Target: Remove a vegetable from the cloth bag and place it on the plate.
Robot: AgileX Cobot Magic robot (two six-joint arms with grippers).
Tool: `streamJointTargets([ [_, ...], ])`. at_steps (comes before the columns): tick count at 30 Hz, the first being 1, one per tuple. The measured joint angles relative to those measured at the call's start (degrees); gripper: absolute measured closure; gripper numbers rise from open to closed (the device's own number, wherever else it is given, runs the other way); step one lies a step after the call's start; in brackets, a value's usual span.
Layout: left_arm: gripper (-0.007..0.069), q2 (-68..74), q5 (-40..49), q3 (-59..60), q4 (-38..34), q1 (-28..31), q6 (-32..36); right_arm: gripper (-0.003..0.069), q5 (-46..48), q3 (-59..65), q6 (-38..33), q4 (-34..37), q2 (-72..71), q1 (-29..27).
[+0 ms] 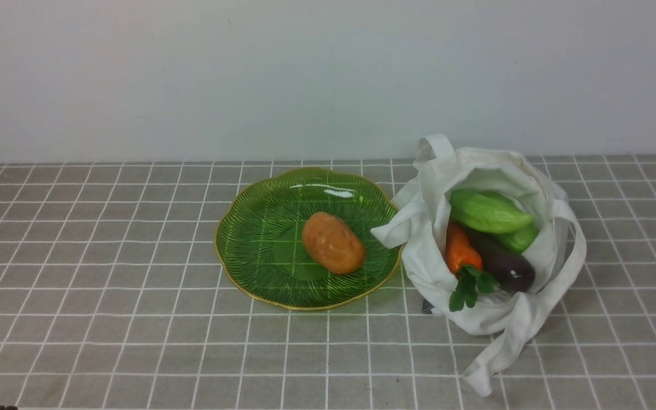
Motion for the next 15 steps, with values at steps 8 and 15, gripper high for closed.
streamJointTargets([
  [8,0.0629,0.0,0.0,0.0,0.0,0.0,0.0,0.0673,0.2,0.0,0.0,0.0,0.0,0.0],
  [15,0.0629,0.0,0.0,0.0,0.0,0.0,0.0,0.0673,1.0,0.1,-0.1,-2.1,0.0,0.0],
])
